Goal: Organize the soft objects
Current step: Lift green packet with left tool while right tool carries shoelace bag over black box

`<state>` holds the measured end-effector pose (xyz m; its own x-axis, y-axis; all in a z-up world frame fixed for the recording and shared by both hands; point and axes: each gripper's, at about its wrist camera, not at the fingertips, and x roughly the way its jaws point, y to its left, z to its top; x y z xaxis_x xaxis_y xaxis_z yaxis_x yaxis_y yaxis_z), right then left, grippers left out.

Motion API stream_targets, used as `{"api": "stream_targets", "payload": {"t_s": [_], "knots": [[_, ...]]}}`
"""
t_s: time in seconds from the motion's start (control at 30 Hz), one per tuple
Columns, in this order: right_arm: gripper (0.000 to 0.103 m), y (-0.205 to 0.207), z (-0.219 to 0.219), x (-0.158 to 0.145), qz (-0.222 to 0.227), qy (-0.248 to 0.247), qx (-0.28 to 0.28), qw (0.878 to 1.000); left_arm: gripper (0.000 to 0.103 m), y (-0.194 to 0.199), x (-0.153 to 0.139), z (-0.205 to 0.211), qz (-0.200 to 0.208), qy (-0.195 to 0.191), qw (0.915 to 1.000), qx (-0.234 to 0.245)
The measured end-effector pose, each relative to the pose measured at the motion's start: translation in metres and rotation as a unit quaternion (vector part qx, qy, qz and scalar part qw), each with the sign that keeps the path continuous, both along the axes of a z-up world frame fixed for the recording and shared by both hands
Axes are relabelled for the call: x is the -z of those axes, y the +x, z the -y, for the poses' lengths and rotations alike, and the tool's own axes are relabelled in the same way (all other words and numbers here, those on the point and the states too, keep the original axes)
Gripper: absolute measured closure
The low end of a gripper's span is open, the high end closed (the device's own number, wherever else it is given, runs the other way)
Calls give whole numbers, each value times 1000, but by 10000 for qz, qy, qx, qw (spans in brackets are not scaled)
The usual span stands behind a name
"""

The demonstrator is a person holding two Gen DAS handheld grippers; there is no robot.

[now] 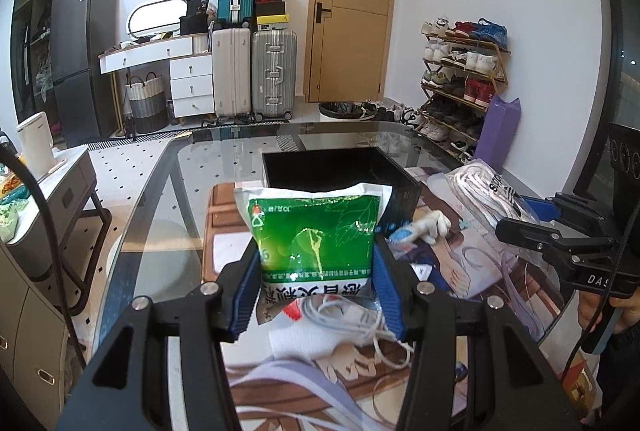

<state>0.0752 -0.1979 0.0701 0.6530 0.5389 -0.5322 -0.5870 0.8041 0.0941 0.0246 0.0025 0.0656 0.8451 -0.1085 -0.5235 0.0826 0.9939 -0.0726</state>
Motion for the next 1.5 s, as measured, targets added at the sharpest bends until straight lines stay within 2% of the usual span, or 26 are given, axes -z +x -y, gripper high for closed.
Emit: {"api": "stream_targets", "payload": {"t_s": [0.77, 1.5], "knots": [[55, 45, -13, -15, -6, 58, 8, 10000, 52, 45, -16, -9, 56, 103, 9999, -86], [55, 87, -28, -17, -152, 75, -119, 9998, 52, 94, -11, -6, -153, 182, 9997, -104]]}}
